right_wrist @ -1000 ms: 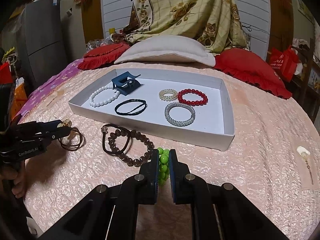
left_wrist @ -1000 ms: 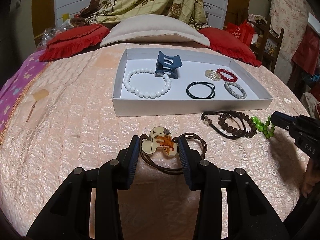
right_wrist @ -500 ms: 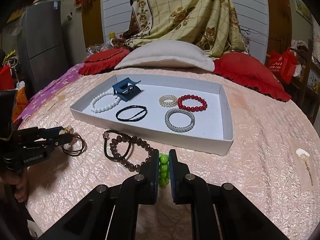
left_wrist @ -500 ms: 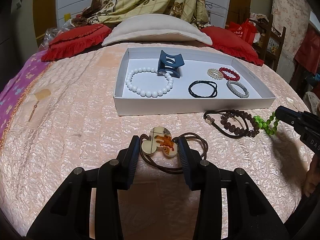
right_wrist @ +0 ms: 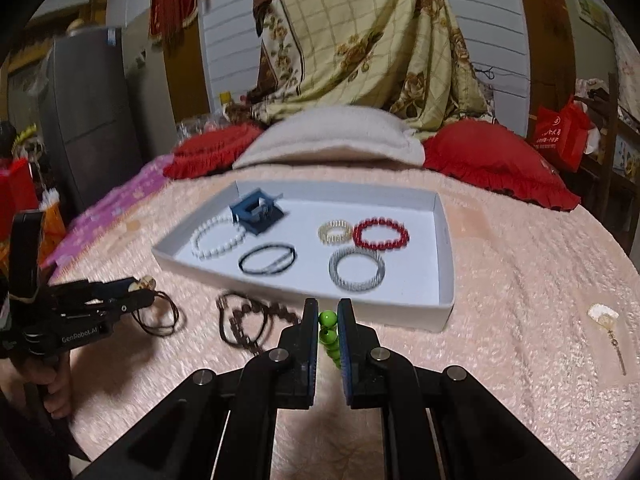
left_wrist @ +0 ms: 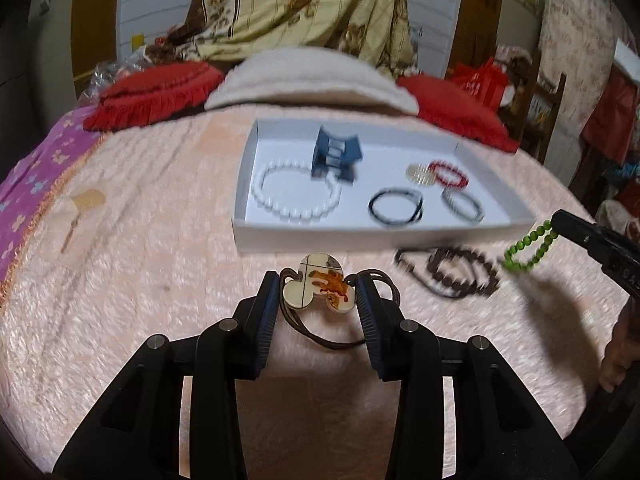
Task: Organize jewelry
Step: 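Close the right tool on the green bead bracelet while the left holds the pendant cord, then carry the pendant cord and green bracelet over the box with both tools, then open both tools to drop the pendant cord and green bracelet into the box, then close the left tool on the black elastic hair tie beside the box, then close the right tool on the brown wooden bead bracelet while the left holds the hair tie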
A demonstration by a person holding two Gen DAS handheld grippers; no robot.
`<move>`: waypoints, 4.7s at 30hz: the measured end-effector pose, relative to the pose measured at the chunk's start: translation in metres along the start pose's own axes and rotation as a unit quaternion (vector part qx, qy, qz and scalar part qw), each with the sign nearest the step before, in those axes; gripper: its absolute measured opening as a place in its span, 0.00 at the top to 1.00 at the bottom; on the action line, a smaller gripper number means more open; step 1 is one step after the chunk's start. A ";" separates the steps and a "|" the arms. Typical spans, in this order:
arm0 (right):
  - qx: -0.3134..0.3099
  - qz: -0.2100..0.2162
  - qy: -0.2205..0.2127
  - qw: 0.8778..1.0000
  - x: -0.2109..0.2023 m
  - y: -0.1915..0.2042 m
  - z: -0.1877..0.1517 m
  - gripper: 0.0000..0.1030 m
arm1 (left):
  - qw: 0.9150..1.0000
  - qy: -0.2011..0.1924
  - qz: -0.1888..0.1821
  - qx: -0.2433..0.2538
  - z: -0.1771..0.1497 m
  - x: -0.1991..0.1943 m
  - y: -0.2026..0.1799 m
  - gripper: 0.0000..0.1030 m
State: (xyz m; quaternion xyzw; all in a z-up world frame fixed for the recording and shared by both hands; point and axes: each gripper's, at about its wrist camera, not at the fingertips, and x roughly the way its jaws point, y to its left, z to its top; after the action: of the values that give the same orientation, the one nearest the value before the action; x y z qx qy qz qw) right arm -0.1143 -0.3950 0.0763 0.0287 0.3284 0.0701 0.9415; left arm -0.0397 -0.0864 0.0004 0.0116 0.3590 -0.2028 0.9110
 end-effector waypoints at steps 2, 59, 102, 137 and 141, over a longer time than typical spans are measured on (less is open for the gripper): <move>0.006 0.005 -0.012 1.000 -0.006 -0.002 0.007 0.92 | 1.000 -0.011 -0.012 -0.008 0.006 -0.006 0.002 0.64; 0.154 0.059 0.105 0.981 0.156 -0.047 0.087 0.91 | 0.999 0.050 -0.002 0.005 0.064 0.100 0.002 0.38; 0.059 0.023 0.142 0.988 0.075 -0.006 0.001 0.87 | 0.992 0.078 -0.053 0.085 0.014 0.065 -0.053 0.88; -0.031 0.048 0.099 0.993 0.060 0.030 0.002 0.92 | 0.995 0.090 0.018 0.044 0.001 0.053 -0.025 0.88; -0.011 0.072 0.066 0.995 0.041 0.029 0.008 0.92 | 0.995 0.084 0.018 0.040 -0.004 0.043 -0.027 0.88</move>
State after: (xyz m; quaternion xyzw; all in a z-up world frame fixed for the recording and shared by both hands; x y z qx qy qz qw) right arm -0.0808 -0.3599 0.0597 0.0373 0.3864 0.1429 0.9104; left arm -0.0245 -0.1255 -0.0276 0.0715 0.4258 -0.1984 0.8799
